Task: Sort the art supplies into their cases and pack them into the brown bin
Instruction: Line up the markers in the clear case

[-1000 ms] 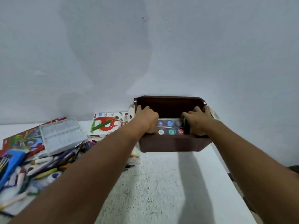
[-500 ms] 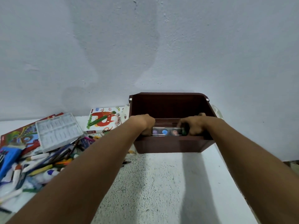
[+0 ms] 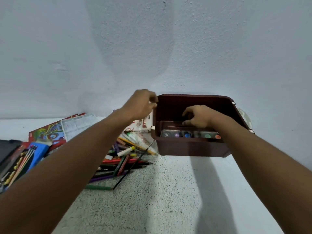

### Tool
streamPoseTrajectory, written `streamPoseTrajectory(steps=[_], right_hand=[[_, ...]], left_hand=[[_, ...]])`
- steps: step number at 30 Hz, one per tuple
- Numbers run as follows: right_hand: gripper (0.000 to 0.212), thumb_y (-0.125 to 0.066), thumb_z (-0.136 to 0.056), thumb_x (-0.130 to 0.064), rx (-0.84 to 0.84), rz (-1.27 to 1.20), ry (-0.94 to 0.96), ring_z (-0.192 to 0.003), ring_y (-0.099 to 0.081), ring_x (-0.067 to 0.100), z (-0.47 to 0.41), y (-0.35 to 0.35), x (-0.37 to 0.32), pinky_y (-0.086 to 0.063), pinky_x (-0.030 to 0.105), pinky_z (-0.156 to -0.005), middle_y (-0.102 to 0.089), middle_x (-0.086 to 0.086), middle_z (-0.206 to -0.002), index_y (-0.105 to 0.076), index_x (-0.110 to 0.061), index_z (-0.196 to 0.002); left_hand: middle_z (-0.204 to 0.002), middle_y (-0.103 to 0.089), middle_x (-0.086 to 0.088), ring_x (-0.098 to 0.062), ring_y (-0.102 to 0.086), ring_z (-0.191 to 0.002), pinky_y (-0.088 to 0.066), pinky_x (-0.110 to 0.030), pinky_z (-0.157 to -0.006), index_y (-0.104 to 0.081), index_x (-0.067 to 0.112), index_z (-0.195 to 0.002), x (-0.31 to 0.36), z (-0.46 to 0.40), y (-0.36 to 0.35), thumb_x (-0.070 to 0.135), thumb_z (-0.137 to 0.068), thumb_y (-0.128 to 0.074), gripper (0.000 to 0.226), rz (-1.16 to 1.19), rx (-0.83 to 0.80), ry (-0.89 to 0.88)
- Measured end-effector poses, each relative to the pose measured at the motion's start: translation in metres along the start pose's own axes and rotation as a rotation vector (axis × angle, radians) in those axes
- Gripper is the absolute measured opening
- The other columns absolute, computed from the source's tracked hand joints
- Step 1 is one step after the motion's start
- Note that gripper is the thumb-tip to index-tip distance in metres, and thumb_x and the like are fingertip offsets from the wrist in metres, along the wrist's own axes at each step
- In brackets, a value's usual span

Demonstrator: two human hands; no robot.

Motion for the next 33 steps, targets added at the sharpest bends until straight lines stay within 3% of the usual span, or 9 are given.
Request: streamPoseTrajectory(steps=[7,11,14,16,18,21,25,28,33], right_hand=[[0.027,-0.061,-0.090,-0.027,0.272,-0.183,0.101,-0.097,-0.058,0.019,-0.022,0.004,-0.094,-0.042,0.025,-0.080,-0.065,0.005,-0.107,-0.062,-0.015,-0.115],[0.026,-0.057,-0.089,-0.026,0.387,-0.012,0.142,-0.101,-0.055,0.025,-0.036,-0.005,-0.152,-0.043,0.031,-0.080,-0.060,0.008,-0.107,-0.060,-0.015,-0.113],[0.028,-0.056,-0.091,-0.026,0.296,0.157,0.098,-0.104,-0.057,0.030,-0.042,-0.025,-0.184,-0.045,0.033,-0.081,-0.059,0.012,-0.113,-0.058,-0.011,-0.114],[0.027,-0.054,-0.092,-0.022,0.143,0.333,0.021,-0.107,-0.058,0.032,-0.047,-0.051,-0.200,-0.046,0.034,-0.081,-0.060,0.016,-0.117,-0.057,-0.008,-0.115],[0.026,-0.052,-0.091,-0.014,0.022,0.438,-0.045,-0.104,-0.060,0.031,-0.046,-0.074,-0.205,-0.048,0.035,-0.079,-0.061,0.017,-0.119,-0.056,-0.005,-0.115],[0.016,-0.047,-0.089,-0.005,-0.029,0.390,-0.163,-0.085,-0.056,0.027,-0.045,-0.096,-0.198,-0.048,0.033,-0.070,-0.063,0.015,-0.111,-0.057,-0.006,-0.101],[0.025,-0.046,-0.090,-0.003,0.032,0.338,-0.269,-0.097,-0.061,0.027,-0.038,-0.101,-0.194,-0.045,0.032,-0.070,-0.062,0.012,-0.113,-0.056,-0.005,-0.113],[0.027,-0.048,-0.090,-0.005,0.071,0.251,-0.329,-0.093,-0.059,0.029,-0.033,-0.104,-0.191,-0.044,0.033,-0.070,-0.061,0.014,-0.114,-0.053,-0.005,-0.117],[0.025,-0.052,-0.093,-0.013,0.120,0.230,-0.359,-0.102,-0.059,0.033,-0.023,-0.104,-0.196,-0.042,0.035,-0.073,-0.060,0.015,-0.116,-0.051,-0.007,-0.117]], left_hand=[[-0.106,-0.066,-0.010,-0.023,-0.060,-0.093,-0.038,-0.023,-0.076,-0.069,0.011,-0.106,-0.132,0.080,0.028,0.016,-0.087,-0.067,0.020,-0.124,-0.047,0.276],[-0.104,-0.069,-0.009,-0.023,-0.061,-0.091,-0.033,-0.021,-0.070,-0.071,0.011,-0.102,-0.189,0.117,0.047,0.017,-0.086,-0.067,0.017,-0.142,-0.052,0.312],[-0.106,-0.069,-0.008,-0.025,-0.060,-0.099,-0.037,-0.024,-0.077,-0.072,0.014,-0.103,-0.215,0.132,0.048,0.031,-0.083,-0.071,0.026,-0.153,-0.104,0.248],[-0.109,-0.068,-0.007,-0.027,-0.059,-0.104,-0.043,-0.032,-0.090,-0.072,0.024,-0.104,-0.233,0.142,0.044,0.062,-0.074,-0.062,0.049,-0.143,-0.171,0.212],[-0.112,-0.065,-0.005,-0.028,-0.055,-0.107,-0.044,-0.040,-0.093,-0.070,0.032,-0.107,-0.247,0.147,0.036,0.078,-0.066,-0.051,0.065,-0.134,-0.219,0.188],[-0.113,-0.061,-0.007,-0.029,-0.049,-0.109,-0.038,-0.035,-0.093,-0.068,0.027,-0.112,-0.250,0.150,0.033,0.063,-0.072,-0.065,0.054,-0.125,-0.224,0.148],[-0.116,-0.057,-0.007,-0.027,-0.046,-0.112,-0.036,-0.034,-0.092,-0.064,0.024,-0.118,-0.256,0.145,0.034,0.054,-0.077,-0.068,0.051,-0.096,-0.224,0.119],[-0.119,-0.057,-0.007,-0.026,-0.045,-0.113,-0.036,-0.034,-0.094,-0.063,0.026,-0.120,-0.261,0.146,0.036,0.066,-0.069,-0.054,0.065,-0.088,-0.242,0.105],[-0.113,-0.060,-0.005,-0.027,-0.051,-0.110,-0.039,-0.037,-0.094,-0.069,0.024,-0.110,-0.264,0.154,0.046,0.073,-0.064,-0.037,0.074,-0.036,-0.067,0.050]])
Point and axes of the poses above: each hand's wrist, its own z-axis away from the middle knuckle, its own y-axis out of the back of the hand, x = y × z, the point moved 4 cm from there along -z, towards the middle knuckle
